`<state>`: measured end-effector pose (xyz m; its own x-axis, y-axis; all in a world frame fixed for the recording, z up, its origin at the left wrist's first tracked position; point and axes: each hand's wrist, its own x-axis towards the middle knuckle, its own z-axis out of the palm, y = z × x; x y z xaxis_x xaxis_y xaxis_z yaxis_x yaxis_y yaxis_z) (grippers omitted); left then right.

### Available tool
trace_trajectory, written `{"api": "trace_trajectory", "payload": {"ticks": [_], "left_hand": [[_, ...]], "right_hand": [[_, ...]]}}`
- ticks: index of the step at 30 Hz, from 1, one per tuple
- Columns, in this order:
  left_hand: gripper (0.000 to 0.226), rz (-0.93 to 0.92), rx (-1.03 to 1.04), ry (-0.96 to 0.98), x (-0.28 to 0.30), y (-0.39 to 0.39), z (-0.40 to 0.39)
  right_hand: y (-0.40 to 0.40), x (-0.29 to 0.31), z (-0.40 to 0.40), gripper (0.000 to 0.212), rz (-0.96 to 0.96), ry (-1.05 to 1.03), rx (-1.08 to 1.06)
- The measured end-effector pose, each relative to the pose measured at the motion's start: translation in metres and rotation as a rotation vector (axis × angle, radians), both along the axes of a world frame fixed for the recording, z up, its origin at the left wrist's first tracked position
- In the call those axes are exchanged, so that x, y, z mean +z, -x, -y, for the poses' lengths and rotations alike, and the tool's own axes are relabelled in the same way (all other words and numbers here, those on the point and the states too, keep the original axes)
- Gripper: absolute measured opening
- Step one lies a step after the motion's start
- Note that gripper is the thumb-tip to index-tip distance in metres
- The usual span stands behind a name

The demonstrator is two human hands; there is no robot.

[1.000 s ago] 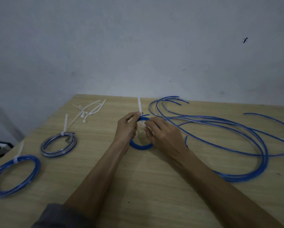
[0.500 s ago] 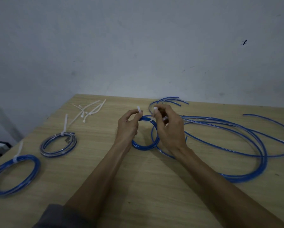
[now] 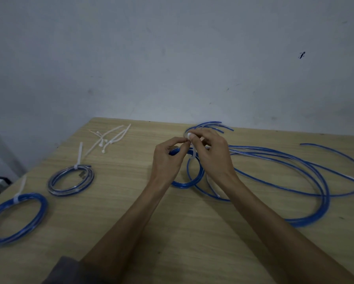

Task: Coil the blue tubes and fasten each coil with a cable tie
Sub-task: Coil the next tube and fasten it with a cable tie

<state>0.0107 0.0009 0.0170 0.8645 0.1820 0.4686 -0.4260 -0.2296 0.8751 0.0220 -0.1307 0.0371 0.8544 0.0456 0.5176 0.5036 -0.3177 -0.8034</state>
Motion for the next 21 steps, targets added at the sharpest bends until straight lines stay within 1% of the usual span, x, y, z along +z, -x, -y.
{"api": "trace_trajectory", "payload": {"ticks": [4,8,13,18,21], "left_hand": [[0.015,0.007,0.024,-0.018,0.000,0.002,0.001],[0.015,0.009,0.020,-0.025,-0.001,0.003,0.000],[0.017,-0.026,0.035,-0.018,-0.004,0.001,-0.003],[0.017,-0.031,-0.018,-0.005,0.000,0.003,-0.003],[0.020,-0.036,-0.058,0.001,0.001,0.003,-0.005]], "right_hand": [[-0.002,0.000,0.001,0.019,-0.019,-0.022,0.010],[-0.002,-0.005,-0.001,0.020,-0.047,0.025,0.031],[-0.003,-0.008,0.002,0.016,-0.094,0.007,0.039],[-0.003,-0.004,0.009,0.010,-0.067,-0.047,0.047],[-0.004,0.000,0.011,0.006,-0.064,-0.035,0.049]]}}
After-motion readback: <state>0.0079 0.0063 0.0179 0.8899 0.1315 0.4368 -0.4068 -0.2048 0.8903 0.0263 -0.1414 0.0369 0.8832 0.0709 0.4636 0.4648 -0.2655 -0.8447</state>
